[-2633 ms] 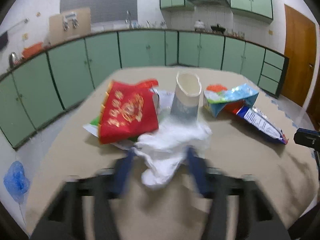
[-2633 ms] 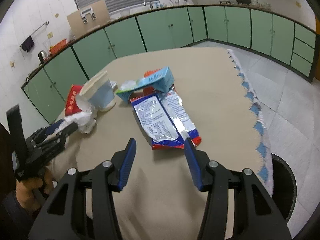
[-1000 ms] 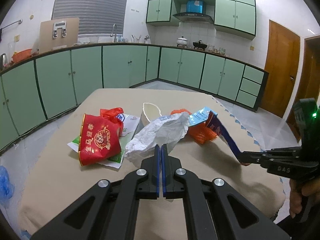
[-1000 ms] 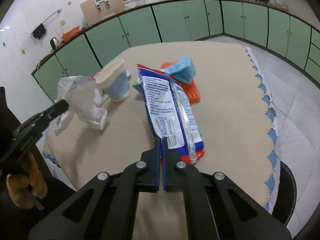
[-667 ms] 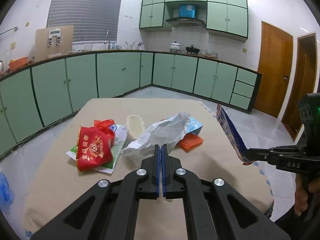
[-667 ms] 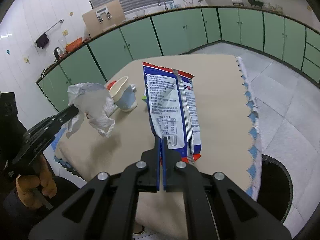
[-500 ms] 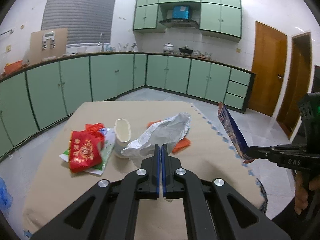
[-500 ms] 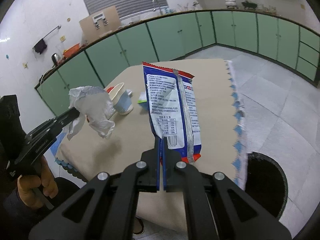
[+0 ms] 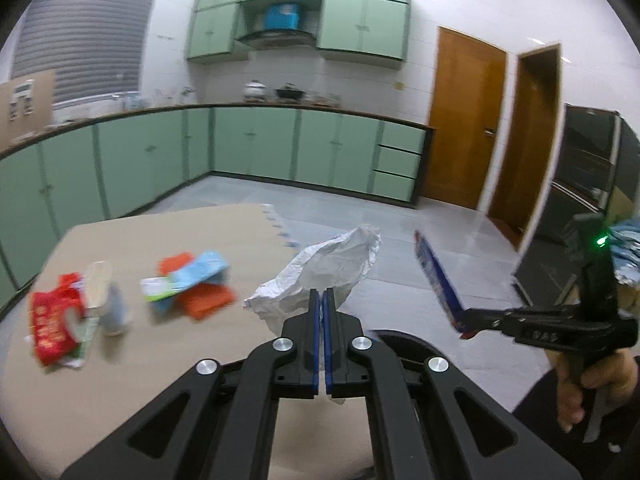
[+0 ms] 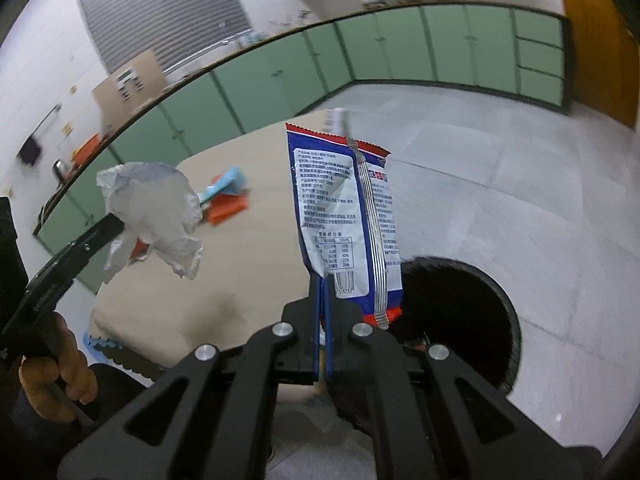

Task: Collect trash
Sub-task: 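Lift the white plastic and blue-and-white snack bag and carry both over the bin, then open both tools over the bin, dropping the plastic and snack bag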

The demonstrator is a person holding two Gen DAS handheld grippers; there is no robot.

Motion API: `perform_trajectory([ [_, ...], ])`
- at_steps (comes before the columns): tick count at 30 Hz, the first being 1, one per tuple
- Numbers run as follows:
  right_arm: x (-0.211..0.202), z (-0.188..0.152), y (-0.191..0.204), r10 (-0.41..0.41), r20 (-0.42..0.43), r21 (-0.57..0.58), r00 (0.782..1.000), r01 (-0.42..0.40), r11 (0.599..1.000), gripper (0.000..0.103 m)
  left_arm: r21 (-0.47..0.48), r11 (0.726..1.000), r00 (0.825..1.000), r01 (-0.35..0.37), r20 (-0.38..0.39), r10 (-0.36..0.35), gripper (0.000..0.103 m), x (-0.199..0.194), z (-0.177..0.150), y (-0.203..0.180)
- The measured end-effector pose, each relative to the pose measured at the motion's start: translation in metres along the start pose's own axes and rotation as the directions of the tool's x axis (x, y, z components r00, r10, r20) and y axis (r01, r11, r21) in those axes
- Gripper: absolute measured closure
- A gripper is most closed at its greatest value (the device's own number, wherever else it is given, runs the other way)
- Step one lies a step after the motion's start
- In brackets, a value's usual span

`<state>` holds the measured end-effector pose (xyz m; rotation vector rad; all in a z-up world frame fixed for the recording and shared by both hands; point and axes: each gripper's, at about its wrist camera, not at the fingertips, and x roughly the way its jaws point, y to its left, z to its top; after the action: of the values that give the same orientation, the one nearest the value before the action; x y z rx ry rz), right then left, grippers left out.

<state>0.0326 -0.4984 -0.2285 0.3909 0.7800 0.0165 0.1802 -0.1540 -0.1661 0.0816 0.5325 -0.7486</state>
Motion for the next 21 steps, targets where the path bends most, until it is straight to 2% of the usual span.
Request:
perform_trajectory([
  [3,0.000,-0.013,-0.033,-0.019,-0.019,0.081,1.000,0.020,0.996,0.102,0.020,0.998,0.998,0.065,-0.023,-0.065,0.101,0.018,0.004,-0.024],
  [10,0.009,-0.039,-0.078,-0.046,-0.061,0.175,0.997,0.056,0.983,0.102,0.044,0.983,0.982,0.177,-0.075,-0.173,0.101,0.062,0.003,-0.076],
  [15,0.024,-0.052,-0.089,-0.046,-0.097,0.189,0.994,0.063,0.980,0.102,0.052,0.976,0.972,0.210,-0.117,-0.203,0.101,0.092,-0.008,-0.101],
  [21,0.027,-0.050,-0.103,-0.048,-0.101,0.201,0.994,0.067,0.977,0.102,0.046,0.978,0.966,0.204,-0.170,-0.194,0.101,0.117,-0.024,-0.109],
])
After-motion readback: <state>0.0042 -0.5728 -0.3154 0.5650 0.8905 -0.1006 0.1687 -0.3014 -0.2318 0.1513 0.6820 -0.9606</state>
